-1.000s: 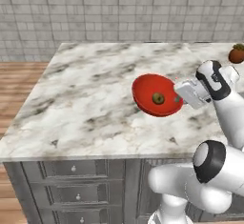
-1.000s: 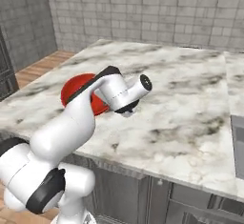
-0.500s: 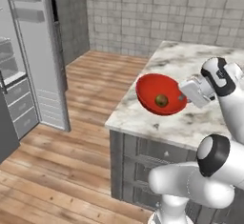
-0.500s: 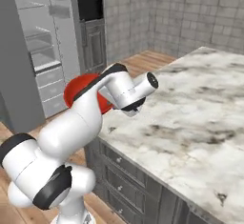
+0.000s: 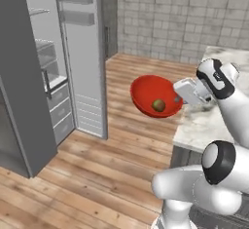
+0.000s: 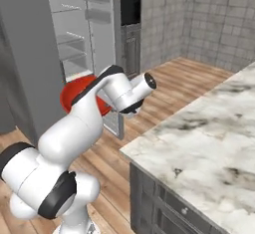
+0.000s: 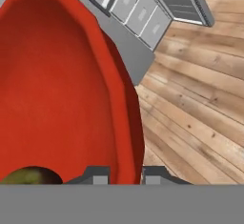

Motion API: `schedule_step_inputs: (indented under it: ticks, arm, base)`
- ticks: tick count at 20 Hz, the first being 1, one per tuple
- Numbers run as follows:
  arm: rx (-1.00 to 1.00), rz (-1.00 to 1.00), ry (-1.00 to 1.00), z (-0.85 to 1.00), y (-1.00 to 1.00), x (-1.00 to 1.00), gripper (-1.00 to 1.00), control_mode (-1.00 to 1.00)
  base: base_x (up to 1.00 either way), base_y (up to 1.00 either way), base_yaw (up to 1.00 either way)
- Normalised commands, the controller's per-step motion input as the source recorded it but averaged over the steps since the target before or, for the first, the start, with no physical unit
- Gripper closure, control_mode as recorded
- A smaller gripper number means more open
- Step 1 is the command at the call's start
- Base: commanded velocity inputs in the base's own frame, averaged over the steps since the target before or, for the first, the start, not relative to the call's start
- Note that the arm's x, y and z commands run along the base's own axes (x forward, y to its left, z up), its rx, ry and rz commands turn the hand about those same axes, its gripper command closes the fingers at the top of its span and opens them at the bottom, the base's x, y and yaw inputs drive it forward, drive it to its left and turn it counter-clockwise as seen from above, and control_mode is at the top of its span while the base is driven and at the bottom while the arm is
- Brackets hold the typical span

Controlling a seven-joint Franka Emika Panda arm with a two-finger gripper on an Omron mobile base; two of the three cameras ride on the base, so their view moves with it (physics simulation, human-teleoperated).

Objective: Move the mug from next to the sink to the open cabinet. Then, move the bowl with the apple to the fridge to clear the area for faucet cleaning.

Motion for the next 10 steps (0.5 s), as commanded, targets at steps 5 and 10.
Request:
schedule_step_inputs:
  ticks: [5,10]
  arm:
    - [0.0,0.0,0.0,0.0,0.0,0.0,1.0,1.0]
    - [0.0,0.0,0.0,0.0,0.0,0.0,1.0,1.0]
  base:
    - [1.0,1.0,0.0]
    - [1.0,1.0,-0.01]
